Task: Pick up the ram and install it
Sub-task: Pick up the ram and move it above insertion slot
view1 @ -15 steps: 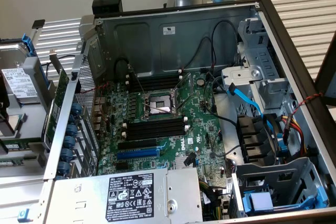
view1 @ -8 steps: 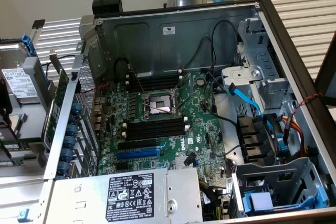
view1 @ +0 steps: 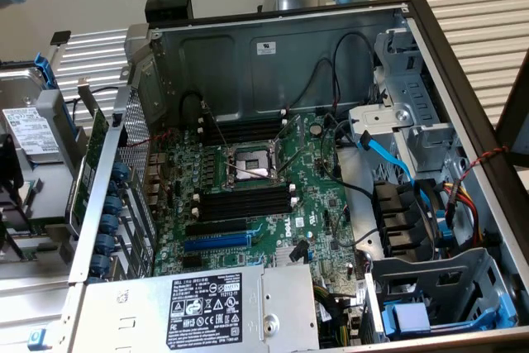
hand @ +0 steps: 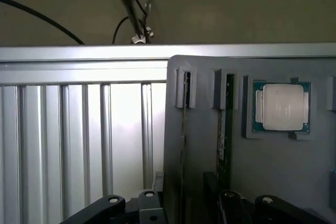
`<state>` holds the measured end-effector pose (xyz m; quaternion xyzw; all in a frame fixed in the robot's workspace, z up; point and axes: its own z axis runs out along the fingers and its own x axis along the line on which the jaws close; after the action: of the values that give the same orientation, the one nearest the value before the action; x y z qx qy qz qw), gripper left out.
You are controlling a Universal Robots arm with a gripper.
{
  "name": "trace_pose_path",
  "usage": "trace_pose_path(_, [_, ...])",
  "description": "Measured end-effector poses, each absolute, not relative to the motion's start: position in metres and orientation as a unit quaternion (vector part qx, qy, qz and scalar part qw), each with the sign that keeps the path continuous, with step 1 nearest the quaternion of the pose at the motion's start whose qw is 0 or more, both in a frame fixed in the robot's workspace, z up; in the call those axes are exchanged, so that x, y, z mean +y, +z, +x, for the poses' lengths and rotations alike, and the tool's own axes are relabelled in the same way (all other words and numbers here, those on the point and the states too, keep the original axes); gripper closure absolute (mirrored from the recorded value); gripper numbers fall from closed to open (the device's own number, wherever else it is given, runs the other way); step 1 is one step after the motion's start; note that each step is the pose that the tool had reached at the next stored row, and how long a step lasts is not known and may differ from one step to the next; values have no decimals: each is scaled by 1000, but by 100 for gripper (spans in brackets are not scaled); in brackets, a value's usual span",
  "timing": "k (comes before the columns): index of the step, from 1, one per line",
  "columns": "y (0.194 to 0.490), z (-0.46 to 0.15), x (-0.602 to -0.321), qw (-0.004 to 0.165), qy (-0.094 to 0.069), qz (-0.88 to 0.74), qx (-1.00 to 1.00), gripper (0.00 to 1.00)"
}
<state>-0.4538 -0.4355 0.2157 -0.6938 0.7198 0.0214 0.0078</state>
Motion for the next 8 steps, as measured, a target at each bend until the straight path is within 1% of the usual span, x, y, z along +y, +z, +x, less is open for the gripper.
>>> trace_pose_path(8, [206, -454, -437, 9, 23, -694, 720, 58])
